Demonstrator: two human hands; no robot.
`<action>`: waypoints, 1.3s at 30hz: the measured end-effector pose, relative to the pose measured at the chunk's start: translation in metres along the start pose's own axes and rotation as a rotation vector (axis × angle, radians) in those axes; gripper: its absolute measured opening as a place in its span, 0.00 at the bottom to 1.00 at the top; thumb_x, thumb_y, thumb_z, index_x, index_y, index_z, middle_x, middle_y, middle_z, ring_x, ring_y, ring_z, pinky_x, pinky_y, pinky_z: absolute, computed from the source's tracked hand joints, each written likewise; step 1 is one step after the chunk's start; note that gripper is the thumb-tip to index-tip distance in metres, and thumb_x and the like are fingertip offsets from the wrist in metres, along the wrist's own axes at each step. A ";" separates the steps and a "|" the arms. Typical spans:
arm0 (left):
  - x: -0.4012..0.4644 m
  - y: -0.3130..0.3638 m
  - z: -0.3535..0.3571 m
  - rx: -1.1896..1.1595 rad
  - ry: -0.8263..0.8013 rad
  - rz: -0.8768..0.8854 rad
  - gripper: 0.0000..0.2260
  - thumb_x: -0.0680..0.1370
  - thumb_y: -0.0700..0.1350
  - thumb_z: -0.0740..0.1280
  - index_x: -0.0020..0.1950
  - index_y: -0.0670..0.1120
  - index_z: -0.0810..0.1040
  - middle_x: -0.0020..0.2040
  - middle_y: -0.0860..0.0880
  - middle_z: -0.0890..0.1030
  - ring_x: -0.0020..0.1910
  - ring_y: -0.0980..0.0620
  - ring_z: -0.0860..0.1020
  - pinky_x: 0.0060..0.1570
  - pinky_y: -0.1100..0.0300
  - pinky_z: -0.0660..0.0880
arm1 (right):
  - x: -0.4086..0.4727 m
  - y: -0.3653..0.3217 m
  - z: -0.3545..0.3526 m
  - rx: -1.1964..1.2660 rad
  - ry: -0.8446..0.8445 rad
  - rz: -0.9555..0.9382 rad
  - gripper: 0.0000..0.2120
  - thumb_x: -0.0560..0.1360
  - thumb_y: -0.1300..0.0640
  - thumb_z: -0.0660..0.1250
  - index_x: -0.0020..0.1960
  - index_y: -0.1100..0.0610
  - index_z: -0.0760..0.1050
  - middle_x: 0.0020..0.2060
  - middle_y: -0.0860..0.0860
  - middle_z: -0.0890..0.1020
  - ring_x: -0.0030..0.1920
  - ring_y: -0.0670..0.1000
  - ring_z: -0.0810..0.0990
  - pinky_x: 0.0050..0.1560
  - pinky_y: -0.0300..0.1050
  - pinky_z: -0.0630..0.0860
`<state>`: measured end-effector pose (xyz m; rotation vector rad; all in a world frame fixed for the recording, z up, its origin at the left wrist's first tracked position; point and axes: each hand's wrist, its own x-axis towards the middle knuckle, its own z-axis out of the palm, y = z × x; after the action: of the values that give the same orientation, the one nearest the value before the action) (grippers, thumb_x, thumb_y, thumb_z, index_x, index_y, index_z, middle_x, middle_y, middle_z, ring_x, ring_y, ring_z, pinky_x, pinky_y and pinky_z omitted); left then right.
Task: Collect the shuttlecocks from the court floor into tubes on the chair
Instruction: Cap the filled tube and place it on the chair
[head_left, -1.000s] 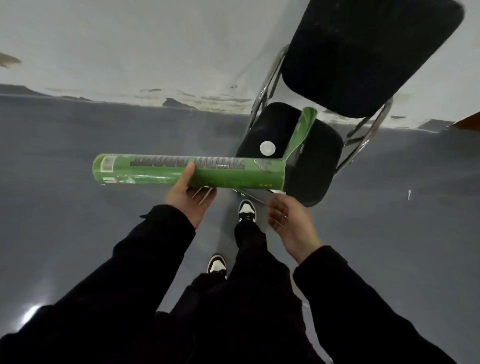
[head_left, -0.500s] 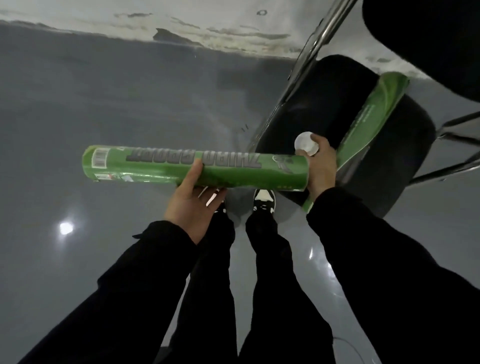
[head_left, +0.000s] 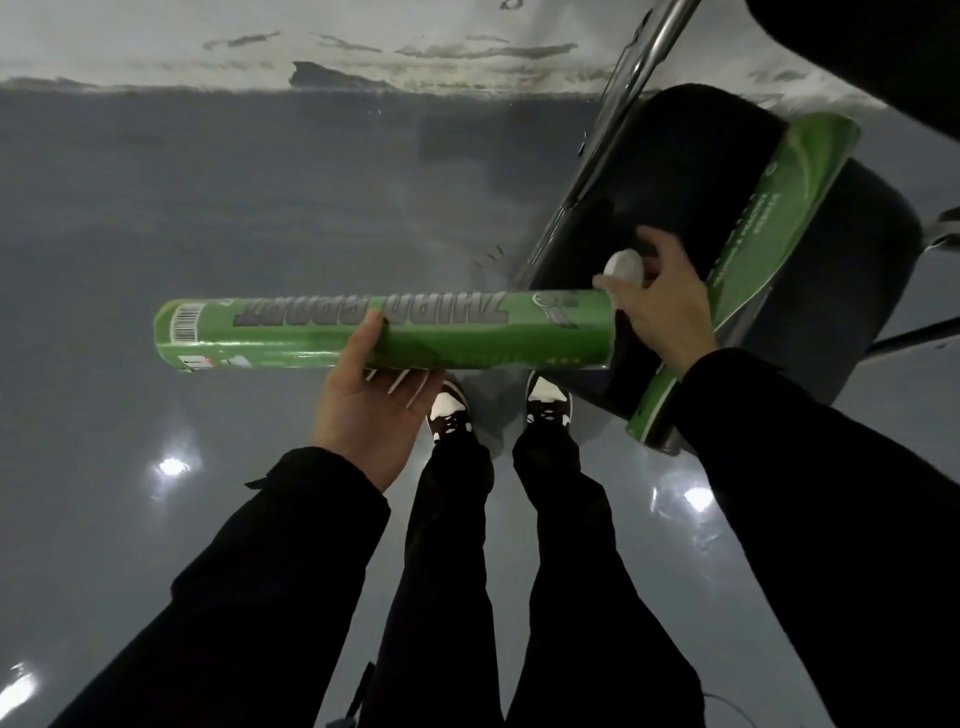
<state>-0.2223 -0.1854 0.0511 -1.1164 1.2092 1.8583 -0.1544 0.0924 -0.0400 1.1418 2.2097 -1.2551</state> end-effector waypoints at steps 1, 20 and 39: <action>0.000 0.003 0.000 -0.015 0.011 0.008 0.09 0.79 0.51 0.71 0.51 0.47 0.82 0.44 0.48 0.87 0.52 0.47 0.86 0.61 0.49 0.80 | -0.010 -0.008 -0.007 0.367 0.030 0.089 0.30 0.73 0.45 0.75 0.71 0.49 0.69 0.60 0.52 0.82 0.58 0.52 0.82 0.59 0.48 0.79; -0.024 -0.031 0.052 0.122 -0.117 -0.071 0.11 0.80 0.50 0.71 0.53 0.43 0.79 0.48 0.44 0.84 0.46 0.47 0.88 0.53 0.51 0.84 | -0.163 -0.013 -0.019 0.751 0.218 -0.117 0.25 0.86 0.55 0.59 0.81 0.51 0.58 0.76 0.47 0.69 0.72 0.37 0.70 0.70 0.35 0.70; -0.051 -0.061 0.085 0.289 -0.257 -0.063 0.12 0.80 0.51 0.71 0.56 0.45 0.79 0.44 0.47 0.87 0.50 0.49 0.87 0.54 0.52 0.83 | -0.202 0.009 -0.027 0.825 0.569 -0.161 0.24 0.85 0.50 0.58 0.80 0.46 0.60 0.75 0.54 0.70 0.74 0.53 0.71 0.72 0.58 0.73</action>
<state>-0.1743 -0.0876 0.0922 -0.7261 1.2290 1.6562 -0.0217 0.0221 0.0979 1.8213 2.2118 -2.2612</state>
